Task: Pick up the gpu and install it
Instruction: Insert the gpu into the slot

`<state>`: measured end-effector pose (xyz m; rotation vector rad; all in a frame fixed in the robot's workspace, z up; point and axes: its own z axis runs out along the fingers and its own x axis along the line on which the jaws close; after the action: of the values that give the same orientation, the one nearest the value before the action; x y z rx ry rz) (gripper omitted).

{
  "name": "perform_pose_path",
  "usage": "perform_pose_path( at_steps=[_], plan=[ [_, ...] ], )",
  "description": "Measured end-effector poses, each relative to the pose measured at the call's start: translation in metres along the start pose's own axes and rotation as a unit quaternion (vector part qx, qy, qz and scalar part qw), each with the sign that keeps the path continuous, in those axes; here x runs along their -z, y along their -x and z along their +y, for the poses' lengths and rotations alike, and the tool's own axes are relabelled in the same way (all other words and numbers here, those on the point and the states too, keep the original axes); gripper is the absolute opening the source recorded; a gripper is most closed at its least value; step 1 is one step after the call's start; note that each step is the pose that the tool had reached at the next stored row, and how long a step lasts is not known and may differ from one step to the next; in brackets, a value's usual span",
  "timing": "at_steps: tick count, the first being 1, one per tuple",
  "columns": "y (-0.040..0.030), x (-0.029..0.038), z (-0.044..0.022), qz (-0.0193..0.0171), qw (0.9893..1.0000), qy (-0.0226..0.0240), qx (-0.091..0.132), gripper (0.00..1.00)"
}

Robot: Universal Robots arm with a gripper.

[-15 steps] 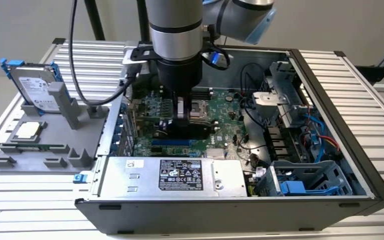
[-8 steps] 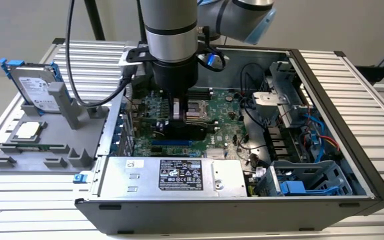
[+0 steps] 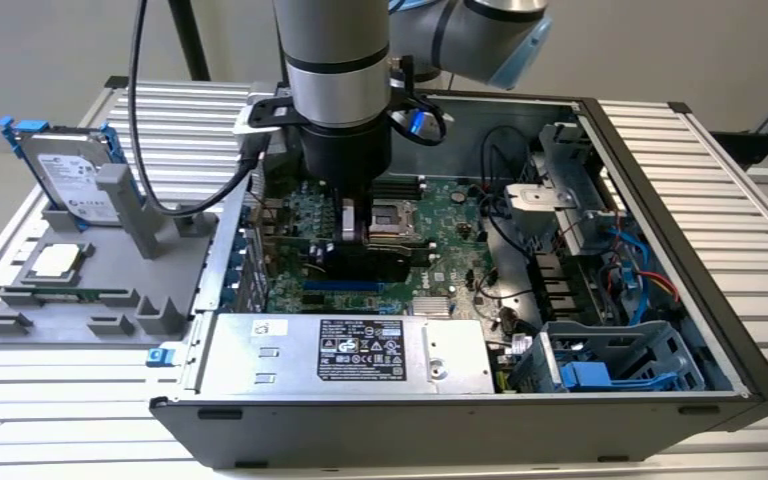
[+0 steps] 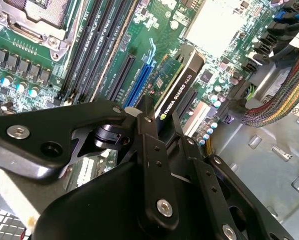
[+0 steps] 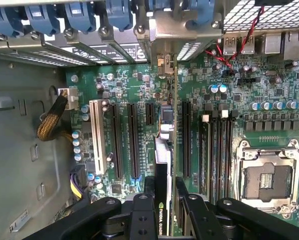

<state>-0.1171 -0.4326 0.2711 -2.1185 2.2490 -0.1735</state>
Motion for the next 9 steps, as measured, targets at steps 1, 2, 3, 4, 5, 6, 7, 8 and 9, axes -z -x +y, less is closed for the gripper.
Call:
perform_pose_path(
  at_steps=[1,2,3,4,5,6,7,8,9],
  plan=[
    [0.0000,0.0000,0.0000,0.0000,1.0000,0.0000,0.000,0.00],
    [0.0000,0.0000,0.0001,0.0000,1.0000,0.0000,0.000,0.00],
    [-0.0001,0.0001,0.0001,0.0000,1.0000,0.0000,0.000,0.00],
    [0.0000,0.0001,0.0002,0.0000,1.0000,0.0000,0.000,0.00],
    [0.0000,0.0000,0.0002,0.0000,1.0000,0.0000,0.000,0.00],
    [0.0000,0.0000,0.0003,0.0000,1.0000,0.0000,0.000,0.00],
    [0.0000,0.0000,0.0003,0.0000,1.0000,0.0000,0.000,0.00],
    [0.0000,0.0000,0.0004,0.0000,1.0000,0.0000,0.000,0.00],
    [-0.0001,-0.0002,0.0009,-0.0001,1.0000,-0.0001,0.000,0.00]
  ],
)
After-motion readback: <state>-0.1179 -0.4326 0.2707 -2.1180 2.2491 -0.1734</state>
